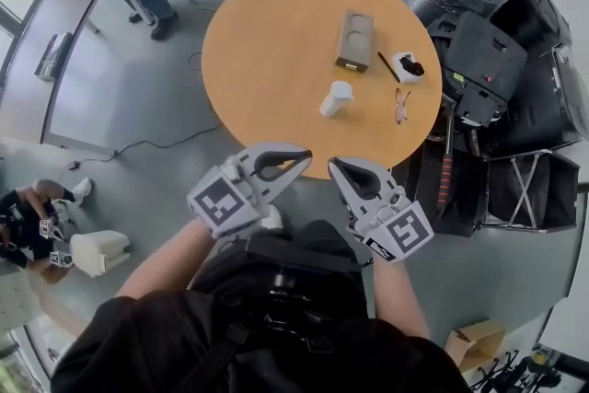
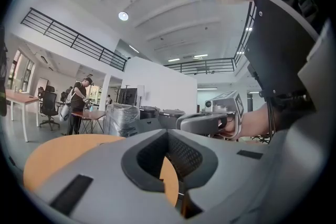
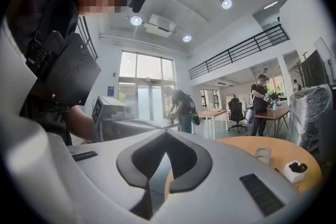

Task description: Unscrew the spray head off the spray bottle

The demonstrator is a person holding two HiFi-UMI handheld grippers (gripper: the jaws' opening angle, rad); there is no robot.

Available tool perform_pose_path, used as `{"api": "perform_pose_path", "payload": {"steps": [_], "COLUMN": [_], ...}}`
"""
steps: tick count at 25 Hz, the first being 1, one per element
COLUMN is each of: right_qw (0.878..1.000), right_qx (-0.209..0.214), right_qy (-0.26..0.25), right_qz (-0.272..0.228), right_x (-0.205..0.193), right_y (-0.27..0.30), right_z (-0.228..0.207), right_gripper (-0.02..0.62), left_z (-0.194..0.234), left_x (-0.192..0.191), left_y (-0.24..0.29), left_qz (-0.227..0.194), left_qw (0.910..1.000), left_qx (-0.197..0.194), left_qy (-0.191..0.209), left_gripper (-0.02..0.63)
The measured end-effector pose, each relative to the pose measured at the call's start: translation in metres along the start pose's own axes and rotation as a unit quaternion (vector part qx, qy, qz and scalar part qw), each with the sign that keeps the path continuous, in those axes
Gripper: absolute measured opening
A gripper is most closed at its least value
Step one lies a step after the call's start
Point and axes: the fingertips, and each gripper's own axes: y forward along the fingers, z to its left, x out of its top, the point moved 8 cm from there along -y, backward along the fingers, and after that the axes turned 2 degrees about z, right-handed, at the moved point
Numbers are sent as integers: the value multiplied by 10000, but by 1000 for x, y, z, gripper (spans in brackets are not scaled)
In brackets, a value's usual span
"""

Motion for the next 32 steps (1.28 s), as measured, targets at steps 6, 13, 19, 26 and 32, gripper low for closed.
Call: {"api": "perform_pose_path", "payload": {"steps": [6,13,19,26,32], "right_qw": [10000,9999,9997,9995,9992], "right_qx": [-56,-5,109,85,-39], "right_qy": [26,102,159,258,313], "right_qz": [26,80,135,153,236], "right_x": [-5,-21,-61,-120,-175], "right_y": [13,21,35,50,63], "right_z": [-27,-91,-159,-227,-266], "right_gripper": [28,28,29,37,37], "left_z": [27,66,103,145,175], "left_x": [-10,-31,-59,-127,-194], "left_y": [15,56,103,149,180], "left_qz": [6,51,-132,-162,-53], "left_qw": [9999,9994,9977,9960,9955], "left_qx": [48,284,658,851,926], "left_qy": [-89,-174,-117,-231,-182], "left_gripper": [8,8,8,12,43]}}
